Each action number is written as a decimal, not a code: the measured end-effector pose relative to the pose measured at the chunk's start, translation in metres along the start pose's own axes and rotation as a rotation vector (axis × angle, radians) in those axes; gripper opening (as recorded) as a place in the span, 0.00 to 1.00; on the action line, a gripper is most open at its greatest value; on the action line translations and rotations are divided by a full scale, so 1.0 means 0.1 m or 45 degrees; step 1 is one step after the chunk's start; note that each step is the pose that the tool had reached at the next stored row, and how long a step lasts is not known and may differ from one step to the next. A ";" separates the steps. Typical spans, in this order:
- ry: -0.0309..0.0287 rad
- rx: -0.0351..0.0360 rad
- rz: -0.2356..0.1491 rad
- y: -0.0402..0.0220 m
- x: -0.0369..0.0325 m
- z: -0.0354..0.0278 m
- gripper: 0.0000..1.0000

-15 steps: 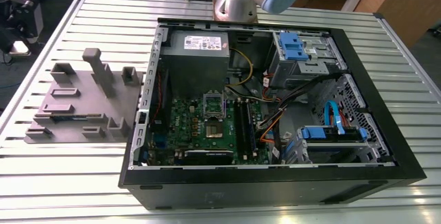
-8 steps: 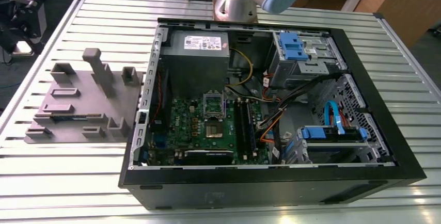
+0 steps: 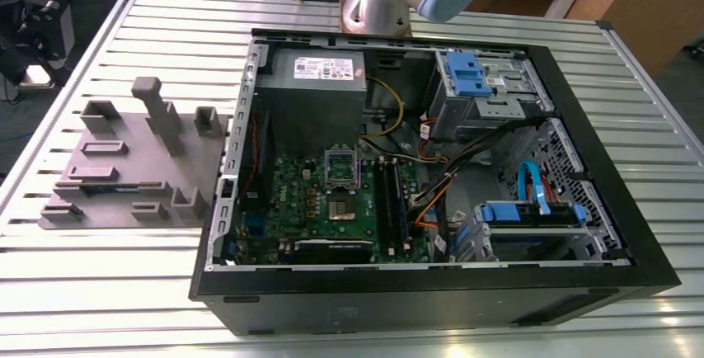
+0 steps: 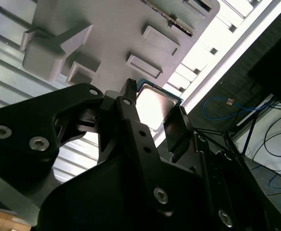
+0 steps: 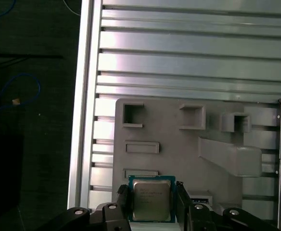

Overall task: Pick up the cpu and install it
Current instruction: 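Pick up the cpu and move it towards the insertion slot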

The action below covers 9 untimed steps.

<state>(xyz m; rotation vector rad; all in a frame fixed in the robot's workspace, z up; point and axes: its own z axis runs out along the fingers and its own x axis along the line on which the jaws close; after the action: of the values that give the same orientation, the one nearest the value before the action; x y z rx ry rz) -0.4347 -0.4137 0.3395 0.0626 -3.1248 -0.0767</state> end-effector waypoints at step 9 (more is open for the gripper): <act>-0.0002 -0.0001 0.000 0.003 0.001 -0.059 0.47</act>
<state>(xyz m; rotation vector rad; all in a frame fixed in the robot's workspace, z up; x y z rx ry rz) -0.4347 -0.4137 0.3454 0.0627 -3.1250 -0.0768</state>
